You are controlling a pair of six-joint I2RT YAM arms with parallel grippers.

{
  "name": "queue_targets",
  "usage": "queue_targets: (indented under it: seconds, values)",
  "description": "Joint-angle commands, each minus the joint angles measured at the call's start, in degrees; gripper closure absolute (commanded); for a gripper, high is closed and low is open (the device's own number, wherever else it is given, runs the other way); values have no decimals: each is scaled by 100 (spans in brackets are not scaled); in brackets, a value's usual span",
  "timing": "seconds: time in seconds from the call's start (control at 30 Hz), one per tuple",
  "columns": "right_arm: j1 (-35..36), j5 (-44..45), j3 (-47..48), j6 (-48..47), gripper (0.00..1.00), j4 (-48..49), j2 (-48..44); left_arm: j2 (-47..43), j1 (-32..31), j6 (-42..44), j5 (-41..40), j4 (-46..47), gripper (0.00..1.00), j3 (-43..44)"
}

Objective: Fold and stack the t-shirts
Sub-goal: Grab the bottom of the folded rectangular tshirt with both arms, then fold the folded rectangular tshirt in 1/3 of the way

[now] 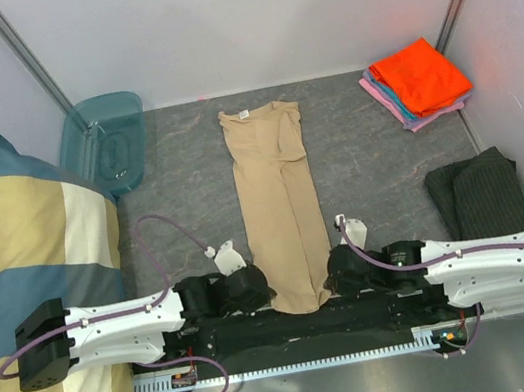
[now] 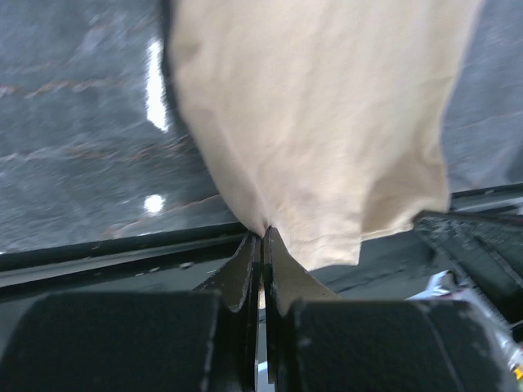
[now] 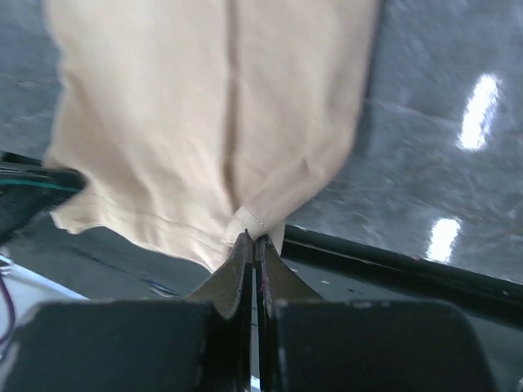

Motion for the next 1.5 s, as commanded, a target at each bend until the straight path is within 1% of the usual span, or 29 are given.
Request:
queue_targets:
  seconds: [0.0, 0.03, 0.13, 0.3, 0.33, 0.4, 0.43, 0.47, 0.53, 0.6, 0.63, 0.7, 0.8, 0.93, 1.1, 1.33, 1.47]
  values:
    - [-25, 784, 888, -517, 100, 70, 425, 0, 108, 229, -869, 19, 98, 478]
    - [-86, 847, 1142, -709, 100, 26, 522, -18, 152, 229, -940, 63, 98, 487]
    - [-297, 1119, 1538, -904, 100, -123, 838, -79, 388, 326, -1072, 265, 98, 496]
    - [-815, 1252, 1838, -1308, 100, -115, 1085, -150, 898, 756, -1266, 336, 98, 619]
    - [-1016, 1260, 1917, -1387, 100, -106, 1137, -150, 1187, 1000, -1240, 492, 98, 637]
    - [-1220, 1243, 1988, -1624, 100, -27, 1173, -97, 1478, 1256, -1099, 730, 98, 681]
    - [-1412, 1199, 2058, -1721, 100, 60, 1234, -53, 1749, 1588, -1038, 1010, 98, 707]
    - [-1501, 1182, 2093, -1896, 100, 96, 1269, 17, 1865, 1731, -959, 1073, 98, 864]
    - [-1756, 1129, 2216, -2073, 100, 227, 1435, 394, 2128, 2169, -914, 1109, 98, 1293]
    - [-2027, 1033, 2330, -2284, 100, 324, 1603, 814, 2270, 2417, -862, 1179, 98, 1567]
    - [-2108, 971, 2357, -2345, 100, 446, 1769, 948, 2410, 2653, -757, 1336, 98, 1786]
    - [-2309, 830, 2462, -2512, 100, 579, 1998, 1272, 2595, 2917, -642, 1469, 98, 1954]
    - [-2590, 725, 2664, -2767, 100, 834, 2253, 1572, 2832, 3164, -475, 1706, 98, 2253]
    - [-2943, 549, 3042, -3109, 100, 1080, 2823, 2160, 3114, 3384, -168, 1917, 98, 2596]
    - [-3382, 329, 3578, -3435, 100, 1203, 3308, 2557, 3439, 3551, 26, 2084, 98, 2816]
    - [-3804, -356, 4168, -3691, 100, 1265, 4073, 3005, 3554, 3771, 123, 2129, 98, 3141]
    - [-3892, -497, 4361, -3735, 100, 1309, 4328, 3199, 3650, 3806, 211, 2173, 98, 3256]
